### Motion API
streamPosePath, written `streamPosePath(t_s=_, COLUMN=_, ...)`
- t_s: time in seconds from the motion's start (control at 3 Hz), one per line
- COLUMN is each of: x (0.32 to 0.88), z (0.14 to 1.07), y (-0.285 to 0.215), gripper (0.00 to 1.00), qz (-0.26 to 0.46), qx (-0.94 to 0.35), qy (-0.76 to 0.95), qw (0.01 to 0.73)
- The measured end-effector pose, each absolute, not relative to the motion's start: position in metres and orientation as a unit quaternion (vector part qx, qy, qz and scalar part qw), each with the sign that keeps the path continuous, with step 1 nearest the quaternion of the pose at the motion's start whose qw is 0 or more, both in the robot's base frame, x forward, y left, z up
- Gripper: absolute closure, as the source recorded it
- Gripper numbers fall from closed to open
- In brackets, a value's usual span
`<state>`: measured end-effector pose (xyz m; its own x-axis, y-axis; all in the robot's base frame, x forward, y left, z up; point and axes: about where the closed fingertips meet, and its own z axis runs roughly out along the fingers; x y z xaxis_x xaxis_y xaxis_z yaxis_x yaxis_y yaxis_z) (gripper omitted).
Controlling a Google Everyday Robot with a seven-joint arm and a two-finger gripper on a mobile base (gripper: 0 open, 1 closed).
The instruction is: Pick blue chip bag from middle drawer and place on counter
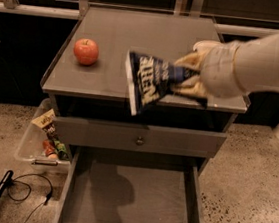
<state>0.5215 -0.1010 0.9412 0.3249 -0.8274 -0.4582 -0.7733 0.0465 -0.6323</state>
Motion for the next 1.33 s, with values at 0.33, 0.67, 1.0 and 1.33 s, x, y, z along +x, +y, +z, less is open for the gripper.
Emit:
streamPosePath(t_s=0.33, x=0.531, z=0.986, y=-0.103, gripper=1.00, qz=-0.054, qx=-0.680, qy=0.567, qw=0.462)
streamPosePath(t_s=0.67, x=0.531, z=0.986, y=-0.103, gripper=1.00, qz=-0.054, qx=-0.680, qy=0.567, qw=0.462)
streamPosePath(t_s=1.0, x=0.557, z=0.989, y=-0.107, gripper=1.00, qz=-0.062, qx=-0.676, qy=0.555, qw=0.480)
streamPosePath(t_s=1.33, x=0.615, z=0.989, y=-0.116, gripper=1.00, qz=-0.056, qx=-0.651, qy=0.556, qw=0.514)
